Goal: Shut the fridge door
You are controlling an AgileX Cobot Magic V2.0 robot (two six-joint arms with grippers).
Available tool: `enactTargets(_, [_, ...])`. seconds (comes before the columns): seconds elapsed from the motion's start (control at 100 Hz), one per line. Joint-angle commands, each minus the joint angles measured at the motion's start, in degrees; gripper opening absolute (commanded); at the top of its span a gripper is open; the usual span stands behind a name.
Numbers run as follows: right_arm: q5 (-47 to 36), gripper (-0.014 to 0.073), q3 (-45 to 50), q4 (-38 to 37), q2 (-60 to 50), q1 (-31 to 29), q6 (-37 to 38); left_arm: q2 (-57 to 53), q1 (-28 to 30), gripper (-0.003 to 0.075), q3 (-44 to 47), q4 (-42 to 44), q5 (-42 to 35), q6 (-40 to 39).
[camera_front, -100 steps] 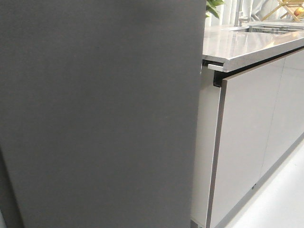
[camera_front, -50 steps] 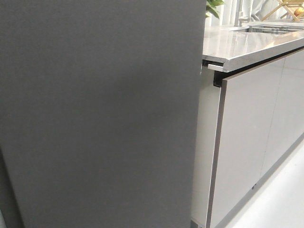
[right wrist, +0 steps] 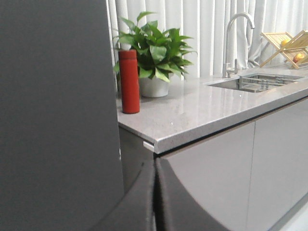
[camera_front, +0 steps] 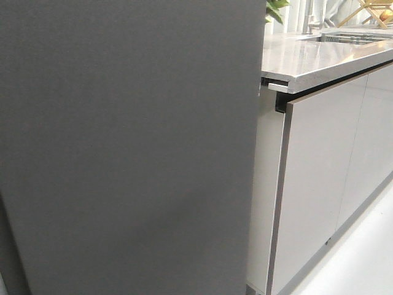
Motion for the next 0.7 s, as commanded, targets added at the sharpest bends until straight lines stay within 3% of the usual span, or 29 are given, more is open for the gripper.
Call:
enactTargets(0.0, [-3.06, -0.0076, 1.27, -1.47, -2.99, -0.38, -0.42, 1.09, -0.27, -0.0021, 1.6, -0.09, -4.4, -0.2])
enactTargets(0.46, [-2.43, -0.0076, 11.86, -1.47, -11.89, -0.38, -0.29, 1.09, -0.27, -0.0021, 1.6, -0.09, -4.4, -0.2])
enactTargets(0.69, [1.39, -0.0076, 11.88, -2.87, -11.92, -0.38, -0.29, 1.09, -0.27, -0.0021, 1.6, -0.09, -4.4, -0.2])
